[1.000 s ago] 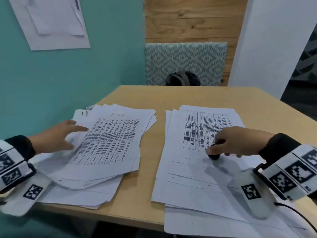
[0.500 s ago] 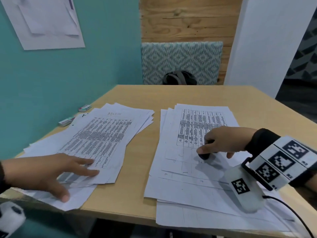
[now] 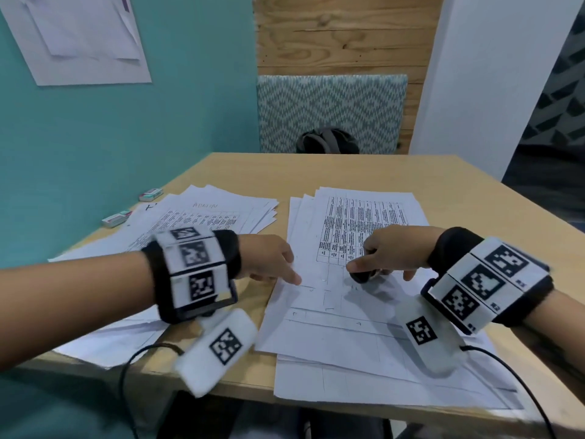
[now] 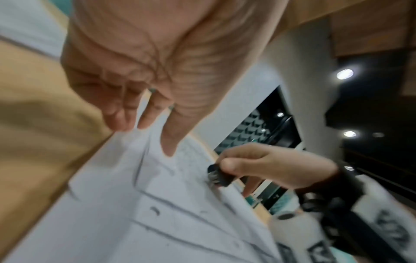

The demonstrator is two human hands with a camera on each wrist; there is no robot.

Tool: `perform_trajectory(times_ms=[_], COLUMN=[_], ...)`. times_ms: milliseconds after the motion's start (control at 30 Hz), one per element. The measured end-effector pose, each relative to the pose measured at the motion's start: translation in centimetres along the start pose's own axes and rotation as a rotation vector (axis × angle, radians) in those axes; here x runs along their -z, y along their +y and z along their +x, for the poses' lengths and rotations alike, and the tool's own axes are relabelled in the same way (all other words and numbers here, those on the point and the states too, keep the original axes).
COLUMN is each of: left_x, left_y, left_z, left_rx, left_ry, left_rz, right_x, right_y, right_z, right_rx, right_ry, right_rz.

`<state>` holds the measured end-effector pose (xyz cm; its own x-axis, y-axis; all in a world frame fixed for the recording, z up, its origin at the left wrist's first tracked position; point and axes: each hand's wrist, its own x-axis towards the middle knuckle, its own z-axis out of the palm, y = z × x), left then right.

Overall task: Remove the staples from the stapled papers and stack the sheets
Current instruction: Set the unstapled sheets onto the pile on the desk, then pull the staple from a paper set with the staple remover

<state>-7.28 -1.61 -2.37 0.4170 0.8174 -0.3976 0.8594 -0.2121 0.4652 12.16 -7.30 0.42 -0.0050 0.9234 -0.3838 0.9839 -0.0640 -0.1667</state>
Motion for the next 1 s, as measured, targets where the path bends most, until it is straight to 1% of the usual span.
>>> perform_trajectory(times_ms=[167,233,433,500,567,667,733,833,900,933,1000], left_x=[-0.4,-0.5,-1.1,-1.1,-1.0,-0.7,-0.3,0.2,0.4,0.5,0.6], left_y=[0.9,1.2,1.4,1.8,2.1,2.6,2.9,3.3,3.6,3.8,3.8], left_z=[2.3,2.5,3.1,3.4,4.0,4.7,5.3,6.0,6.3,6.5,6.9], left_rx=[0.128,0.173,0.217,0.252,0.262,0.235,0.231,0.212,0.150,0.125,0.122], left_ry=[0.045,0.017,-0.050,-0.033,-0.004,-0.008,0.021,0.107,0.148,0.162,0.177], left_rz=[-0.270,-0.345,-0.547,-0.599,-0.610,-0.649,-0.676,-0.590,-0.506,-0.503,-0.530], right_x=[0.0,0.0,0.2,0.3,0.4,0.4,0.4,0.4,0.4,0.4,0.4], right_y=[0.4,0.6,1.0,1.1,1.2,1.4,1.5,1.6,1.6,1.6,1.6], right_z=[0.0,0.1,0.0,-0.1,-0.2,-0.2,-0.3,-0.2,-0.2,-0.2,-0.2], right_rx=[0.013,0.026,0.064,0.066,0.064,0.067,0.068,0.067,0.064,0.065,0.066], right_ry=[0.008,0.005,0.010,0.008,0.013,0.016,0.009,0.008,0.004,0.001,-0.002], right_rz=[0.041,0.061,0.122,0.144,0.154,0.157,0.170,0.177,0.195,0.205,0.214])
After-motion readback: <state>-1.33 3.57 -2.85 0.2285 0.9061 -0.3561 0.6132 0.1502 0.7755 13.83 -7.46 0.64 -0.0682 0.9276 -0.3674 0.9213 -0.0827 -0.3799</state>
